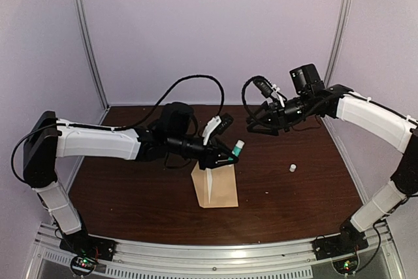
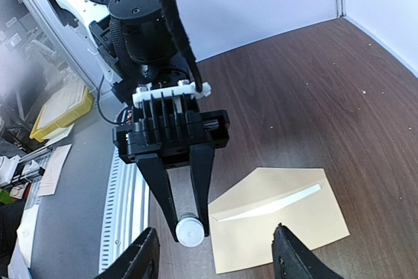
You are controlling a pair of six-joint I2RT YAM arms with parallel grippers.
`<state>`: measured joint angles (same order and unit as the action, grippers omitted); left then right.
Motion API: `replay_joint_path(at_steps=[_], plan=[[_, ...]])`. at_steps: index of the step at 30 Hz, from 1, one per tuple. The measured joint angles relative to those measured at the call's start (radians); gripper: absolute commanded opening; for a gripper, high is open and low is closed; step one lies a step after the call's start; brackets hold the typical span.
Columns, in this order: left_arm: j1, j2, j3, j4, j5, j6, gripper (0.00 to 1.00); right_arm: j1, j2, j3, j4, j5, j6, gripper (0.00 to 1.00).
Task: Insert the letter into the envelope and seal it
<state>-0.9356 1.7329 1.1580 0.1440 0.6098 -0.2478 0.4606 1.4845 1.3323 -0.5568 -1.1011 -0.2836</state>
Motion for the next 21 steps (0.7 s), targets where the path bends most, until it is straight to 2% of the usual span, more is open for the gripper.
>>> replay_joint_path(at_steps=[8,12,17,21], plan=[[0.000,0.000,0.017,0.080,0.000,-0.051,0.06,0.055,0.035,0.001,0.015,-0.025,0.050,0.60],[0.000,0.000,0.017,0.116,0.001,-0.072,0.06,0.066,0.034,-0.012,0.036,-0.025,0.056,0.57],[0.000,0.001,0.017,0.149,0.005,-0.093,0.06,0.072,0.034,-0.034,0.048,-0.025,0.077,0.43],[0.001,0.003,0.017,0.157,0.008,-0.103,0.06,0.072,0.034,-0.034,0.055,-0.034,0.082,0.39]])
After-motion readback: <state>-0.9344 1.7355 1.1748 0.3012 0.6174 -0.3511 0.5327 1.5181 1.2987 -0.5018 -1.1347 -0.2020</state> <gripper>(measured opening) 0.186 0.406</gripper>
